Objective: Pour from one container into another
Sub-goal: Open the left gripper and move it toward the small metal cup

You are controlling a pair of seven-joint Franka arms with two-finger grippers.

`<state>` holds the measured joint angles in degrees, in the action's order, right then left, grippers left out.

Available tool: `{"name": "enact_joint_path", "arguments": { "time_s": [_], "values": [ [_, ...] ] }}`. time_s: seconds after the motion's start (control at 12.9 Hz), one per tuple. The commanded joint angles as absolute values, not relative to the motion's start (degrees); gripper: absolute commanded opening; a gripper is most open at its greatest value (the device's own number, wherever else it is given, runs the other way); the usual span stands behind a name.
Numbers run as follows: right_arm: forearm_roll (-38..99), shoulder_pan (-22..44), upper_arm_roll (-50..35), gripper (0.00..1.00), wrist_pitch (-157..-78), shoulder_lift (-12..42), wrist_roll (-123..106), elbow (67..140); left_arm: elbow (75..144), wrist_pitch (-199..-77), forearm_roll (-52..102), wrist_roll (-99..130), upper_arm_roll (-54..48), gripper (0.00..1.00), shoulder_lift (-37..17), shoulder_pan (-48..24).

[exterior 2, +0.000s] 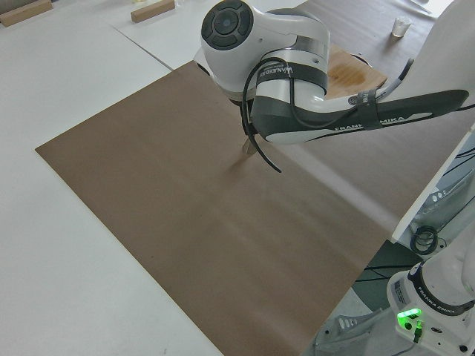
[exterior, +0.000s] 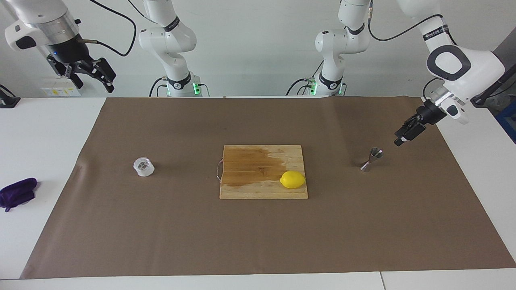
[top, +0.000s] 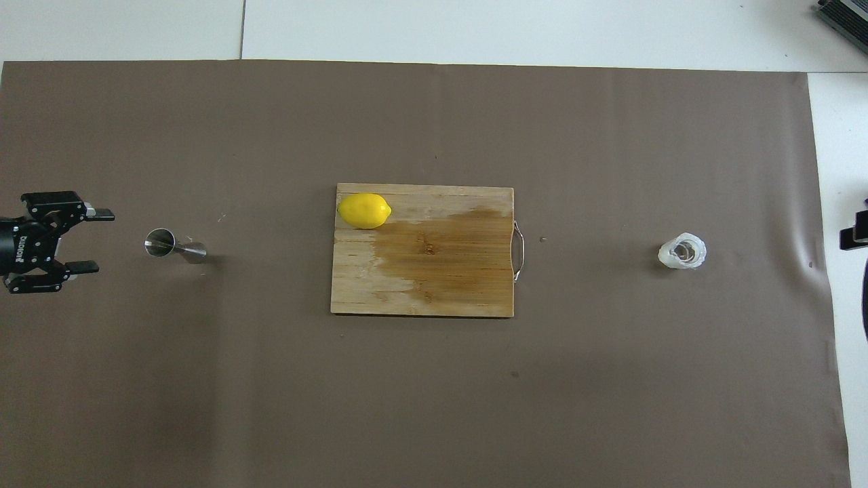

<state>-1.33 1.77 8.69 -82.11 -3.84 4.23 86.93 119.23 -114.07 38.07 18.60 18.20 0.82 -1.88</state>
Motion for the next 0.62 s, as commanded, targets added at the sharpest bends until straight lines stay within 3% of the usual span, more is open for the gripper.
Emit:
{"name": "enact_joint_path", "arguments": {
  "time_s": [0.0,0.54],
  "values": [
    [-0.18,1.32,8.53,1.00,-81.74,-4.92,2.99,87.89,122.69,-115.84,44.54,21.27,20.02,1.00,0.45,-1.50],
    [-0.18,1.32,8.53,1.00,-81.74,-4.92,2.99,87.89,122.96,-108.92,56.86,21.27,27.40,1.00,-7.72,-1.41]
  ]
}}
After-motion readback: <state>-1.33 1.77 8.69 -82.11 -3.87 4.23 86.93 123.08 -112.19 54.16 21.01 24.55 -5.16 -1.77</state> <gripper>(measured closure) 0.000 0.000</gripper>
